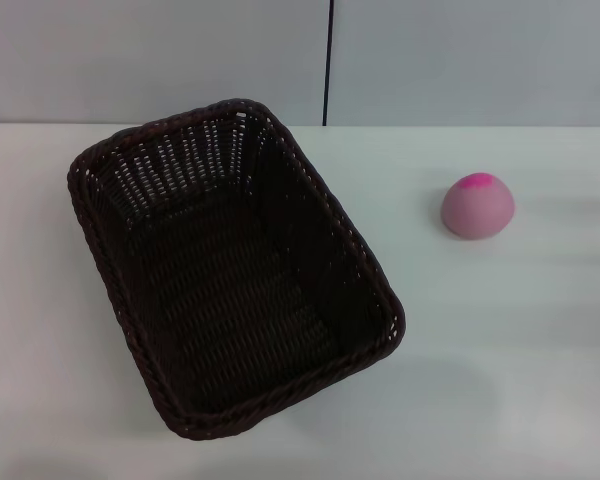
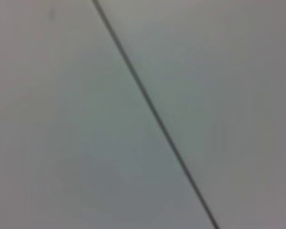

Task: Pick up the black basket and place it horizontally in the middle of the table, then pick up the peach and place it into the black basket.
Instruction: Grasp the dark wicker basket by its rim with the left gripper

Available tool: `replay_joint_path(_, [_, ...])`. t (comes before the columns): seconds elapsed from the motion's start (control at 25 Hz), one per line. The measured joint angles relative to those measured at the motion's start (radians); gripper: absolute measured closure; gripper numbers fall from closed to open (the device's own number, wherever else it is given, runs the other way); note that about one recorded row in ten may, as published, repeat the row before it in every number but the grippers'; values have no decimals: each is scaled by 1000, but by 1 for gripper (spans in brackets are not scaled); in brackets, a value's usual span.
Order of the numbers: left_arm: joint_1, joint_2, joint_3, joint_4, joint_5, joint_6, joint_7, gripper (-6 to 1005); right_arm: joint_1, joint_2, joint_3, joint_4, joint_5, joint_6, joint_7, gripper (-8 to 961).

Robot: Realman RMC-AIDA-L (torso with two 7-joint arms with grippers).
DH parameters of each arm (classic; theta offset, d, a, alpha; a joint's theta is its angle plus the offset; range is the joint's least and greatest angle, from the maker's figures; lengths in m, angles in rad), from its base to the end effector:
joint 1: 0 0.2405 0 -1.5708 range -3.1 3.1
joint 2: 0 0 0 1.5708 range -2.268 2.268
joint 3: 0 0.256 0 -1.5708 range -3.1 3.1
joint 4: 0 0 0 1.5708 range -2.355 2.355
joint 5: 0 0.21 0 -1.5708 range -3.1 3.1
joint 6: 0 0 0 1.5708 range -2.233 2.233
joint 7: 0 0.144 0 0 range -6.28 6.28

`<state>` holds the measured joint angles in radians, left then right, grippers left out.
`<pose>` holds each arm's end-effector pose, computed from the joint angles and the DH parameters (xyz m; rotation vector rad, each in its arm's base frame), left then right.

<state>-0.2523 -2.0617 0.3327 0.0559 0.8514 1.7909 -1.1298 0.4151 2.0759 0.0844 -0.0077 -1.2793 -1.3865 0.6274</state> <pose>-0.3616 0.2309 0.0931 -1.0552 -0.7211 -1.6101 0.3648 0.3045 0.0495 -1.1973 0.7640 1.0613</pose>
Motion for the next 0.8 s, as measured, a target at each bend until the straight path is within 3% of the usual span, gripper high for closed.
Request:
replay_joint_path(0.16, [7, 2, 113, 87, 1, -16, 95, 169, -4, -2, -72, -16, -6, -9, 0, 219])
replay_joint_path(0.48, [19, 11, 205, 163, 6, -67, 194, 169, -4, -3, -201, -87, -7, -40, 67, 217])
replay_joint_path(0.52, [22, 16, 228, 184, 13, -71, 189, 169, -4, -4, -219, -104, -8, -41, 89, 217])
replay_joint_path(0.56, [28, 38, 274, 236, 60, -80, 143, 169, -4, -4, -234, -118, -8, -41, 105, 217])
replay_joint_path(0.6, [28, 38, 274, 236, 60, -80, 143, 169, -3, -5, -251, -134, -8, -41, 123, 217])
replay_joint_path(0.72, [16, 87, 304, 338, 197, -87, 19, 169, 1, -5, -286, -164, -8, -41, 157, 218])
replay_joint_path(0.8, [4, 106, 305, 392, 273, -92, -59, 169, 5, -5, -293, -168, -8, -37, 164, 219])
